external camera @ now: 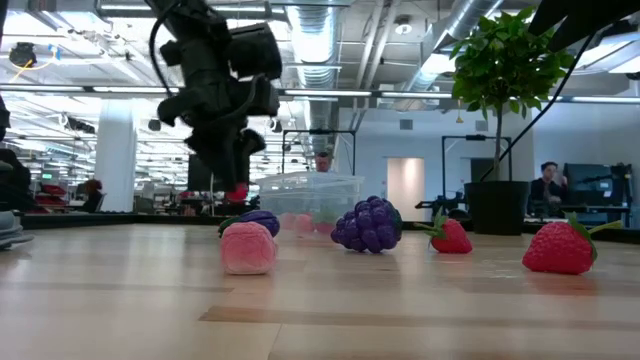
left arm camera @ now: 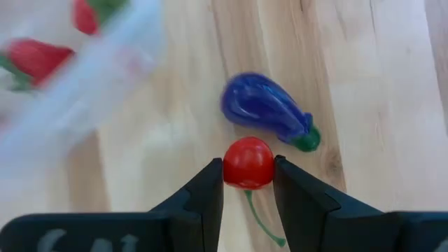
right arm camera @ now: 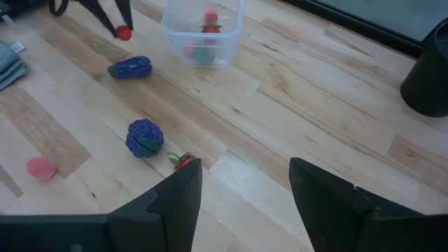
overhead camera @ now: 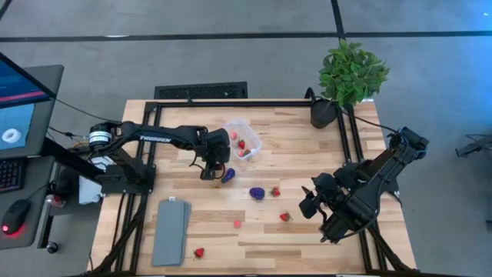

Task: Pick and placing Produce into tupperware
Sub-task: Put the cherry into the transparent container

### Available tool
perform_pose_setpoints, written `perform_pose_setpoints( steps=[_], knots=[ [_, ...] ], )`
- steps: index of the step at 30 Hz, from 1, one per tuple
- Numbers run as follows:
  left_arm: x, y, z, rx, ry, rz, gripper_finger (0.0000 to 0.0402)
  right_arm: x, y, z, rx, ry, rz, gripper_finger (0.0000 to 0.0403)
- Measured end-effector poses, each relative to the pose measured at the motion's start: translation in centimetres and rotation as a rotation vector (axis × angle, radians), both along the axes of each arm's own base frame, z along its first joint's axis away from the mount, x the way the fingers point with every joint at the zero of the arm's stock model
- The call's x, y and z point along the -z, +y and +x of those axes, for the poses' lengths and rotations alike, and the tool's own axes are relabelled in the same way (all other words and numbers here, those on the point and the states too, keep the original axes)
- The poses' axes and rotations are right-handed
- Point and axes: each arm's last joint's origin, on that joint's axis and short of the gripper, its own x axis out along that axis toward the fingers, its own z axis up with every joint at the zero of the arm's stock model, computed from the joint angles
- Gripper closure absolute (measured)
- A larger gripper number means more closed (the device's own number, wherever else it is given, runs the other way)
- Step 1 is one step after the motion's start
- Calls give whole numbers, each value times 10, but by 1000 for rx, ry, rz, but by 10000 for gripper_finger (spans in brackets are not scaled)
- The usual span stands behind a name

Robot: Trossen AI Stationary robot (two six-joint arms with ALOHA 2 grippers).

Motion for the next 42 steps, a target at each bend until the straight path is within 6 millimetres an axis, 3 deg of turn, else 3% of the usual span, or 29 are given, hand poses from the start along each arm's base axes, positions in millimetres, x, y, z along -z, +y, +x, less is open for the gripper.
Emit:
perform_pose_setpoints(
  steps=[17, 32, 42],
  knots=[
    [-68, 42, 20, -33, -164, 164, 298, 0, 0, 0, 0, 1, -1, 163],
    [-80, 81, 18, -129, -299, 263, 298, 0, 0, 0, 0, 5, -5, 163],
    [-81, 95, 18, -169, -337, 286, 298, 0, 0, 0, 2, 3, -3, 163]
  ],
)
